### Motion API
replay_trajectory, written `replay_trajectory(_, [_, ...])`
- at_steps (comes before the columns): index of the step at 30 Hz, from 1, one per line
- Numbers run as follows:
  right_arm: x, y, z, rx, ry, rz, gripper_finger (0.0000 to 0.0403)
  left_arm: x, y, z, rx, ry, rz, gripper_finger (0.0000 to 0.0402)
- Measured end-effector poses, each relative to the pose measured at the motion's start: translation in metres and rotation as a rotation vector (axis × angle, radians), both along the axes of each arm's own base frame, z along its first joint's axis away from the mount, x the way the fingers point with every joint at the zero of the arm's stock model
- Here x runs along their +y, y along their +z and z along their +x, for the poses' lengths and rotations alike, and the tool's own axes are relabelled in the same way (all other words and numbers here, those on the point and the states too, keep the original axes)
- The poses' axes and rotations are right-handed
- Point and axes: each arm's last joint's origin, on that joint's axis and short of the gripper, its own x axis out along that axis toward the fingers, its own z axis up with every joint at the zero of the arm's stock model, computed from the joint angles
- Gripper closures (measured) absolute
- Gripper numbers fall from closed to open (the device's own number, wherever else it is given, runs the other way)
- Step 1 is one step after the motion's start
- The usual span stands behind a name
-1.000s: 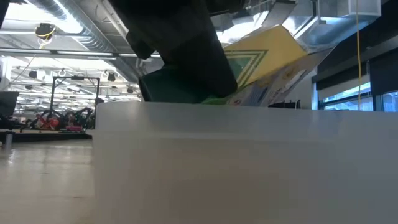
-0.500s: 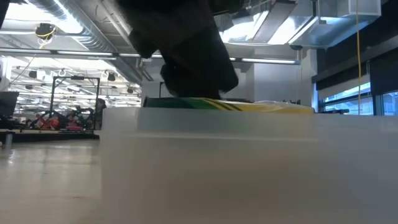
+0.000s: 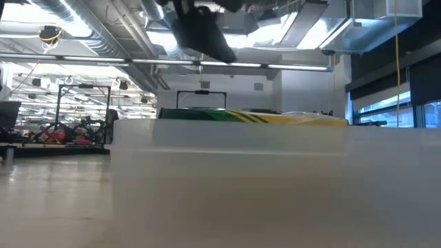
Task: Pack school essentials
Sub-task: Put the pink and black pencil into the supply box
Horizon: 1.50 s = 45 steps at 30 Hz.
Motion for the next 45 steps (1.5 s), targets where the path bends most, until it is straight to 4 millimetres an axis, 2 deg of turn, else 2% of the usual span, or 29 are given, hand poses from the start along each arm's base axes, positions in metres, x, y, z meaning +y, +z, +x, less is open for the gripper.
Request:
replay_trajectory(8, [0.0, 0.0, 0.0, -0.001, 0.0, 0.0, 0.0313, 0.028, 0.035, -0.035, 0.067, 0.186, 0.046, 0.0021])
replay_trajectory(15, [0.0, 0.0, 0.0, -0.003, 0.0, 0.0, 0.0313, 0.053, 0.043, -0.061, 0.221, 0.37, 0.013, 0.0023])
replay_trajectory(21, [0.0, 0.001, 0.001, 0.007, -0.031, 0.039, 0.0313, 0.066, 0.039, -0.082, 0.413, 0.641, -0.053, 0.0021])
replay_trajectory(25, [0.0, 0.001, 0.001, 0.007, -0.031, 0.039, 0.0313, 0.07, 0.037, -0.095, 0.553, 0.73, -0.061, 0.0024])
replay_trajectory(31, [0.0, 0.001, 0.0, 0.012, -0.034, 0.042, 0.0313, 0.07, 0.035, -0.103, 0.664, 0.789, -0.122, 0.0021])
replay_trajectory(42, [0.0, 0.0, 0.0, 0.018, -0.034, 0.036, 0.0313, 0.064, 0.003, -0.114, 0.83, 0.803, -0.186, 0.0021])
replay_trajectory(45, [-0.003, 0.0, 0.001, 0.015, -0.131, 0.003, 0.0313, 0.066, -0.001, -0.114, 0.83, 0.806, -0.185, 0.0024])
